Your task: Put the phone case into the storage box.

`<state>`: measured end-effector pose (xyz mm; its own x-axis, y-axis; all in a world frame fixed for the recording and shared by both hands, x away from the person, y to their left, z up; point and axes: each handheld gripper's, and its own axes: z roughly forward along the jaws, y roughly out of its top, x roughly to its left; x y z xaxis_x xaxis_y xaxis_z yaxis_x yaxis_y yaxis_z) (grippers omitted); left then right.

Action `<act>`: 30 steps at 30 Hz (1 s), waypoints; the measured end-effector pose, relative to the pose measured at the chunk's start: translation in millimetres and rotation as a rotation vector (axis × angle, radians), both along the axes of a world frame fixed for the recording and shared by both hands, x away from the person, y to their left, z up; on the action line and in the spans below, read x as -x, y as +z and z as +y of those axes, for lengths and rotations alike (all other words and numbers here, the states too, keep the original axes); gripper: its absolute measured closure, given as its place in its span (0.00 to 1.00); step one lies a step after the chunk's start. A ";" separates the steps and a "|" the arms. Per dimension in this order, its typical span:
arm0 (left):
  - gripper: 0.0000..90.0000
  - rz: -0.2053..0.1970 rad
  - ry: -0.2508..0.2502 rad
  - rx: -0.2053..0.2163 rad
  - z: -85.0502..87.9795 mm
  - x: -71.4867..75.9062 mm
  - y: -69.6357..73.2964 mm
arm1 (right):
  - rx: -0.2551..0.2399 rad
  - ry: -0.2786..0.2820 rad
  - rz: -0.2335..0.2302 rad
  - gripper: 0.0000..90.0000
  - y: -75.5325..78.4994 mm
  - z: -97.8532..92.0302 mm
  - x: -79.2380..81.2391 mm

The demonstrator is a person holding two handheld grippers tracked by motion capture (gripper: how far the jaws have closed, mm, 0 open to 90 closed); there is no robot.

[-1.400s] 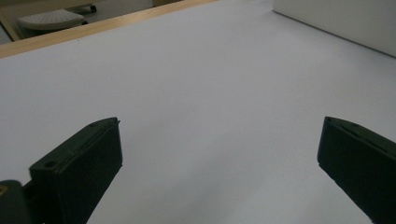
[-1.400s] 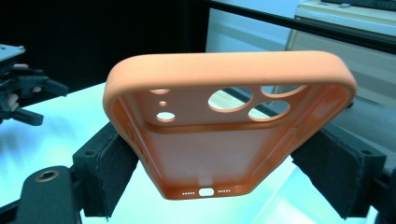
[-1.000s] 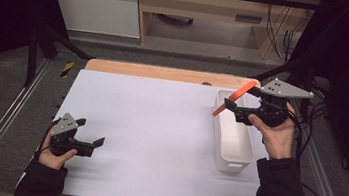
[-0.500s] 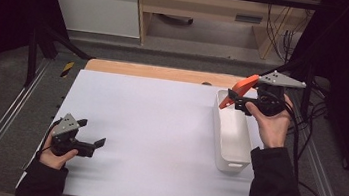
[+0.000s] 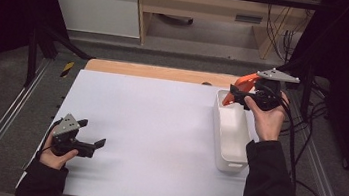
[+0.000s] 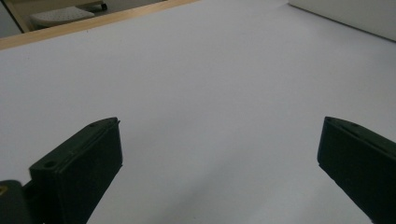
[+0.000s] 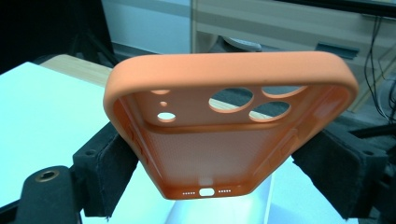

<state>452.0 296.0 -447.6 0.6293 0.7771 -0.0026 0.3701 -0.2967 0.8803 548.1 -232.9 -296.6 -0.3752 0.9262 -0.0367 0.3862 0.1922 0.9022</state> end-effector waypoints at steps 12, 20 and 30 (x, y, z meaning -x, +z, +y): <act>0.00 -0.001 -0.004 -0.008 -0.8 -0.3 -0.6 | -0.015 -0.089 0.032 0.18 -12.4 5.6 -17.1; 0.00 -0.003 -0.003 -0.008 -0.8 -0.3 -0.6 | -0.009 -0.141 0.057 0.17 -22.0 9.1 -29.2; 0.00 -0.002 -0.008 -0.012 -1.7 -0.6 -1.0 | 0.009 -0.181 0.090 0.18 -35.0 12.2 -41.7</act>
<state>452.6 294.3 -448.6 0.6353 0.7723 0.0077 0.3662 -0.3100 0.8774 589.8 -220.7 -331.6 -0.2042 0.9787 -0.0189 0.4938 0.1197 0.8613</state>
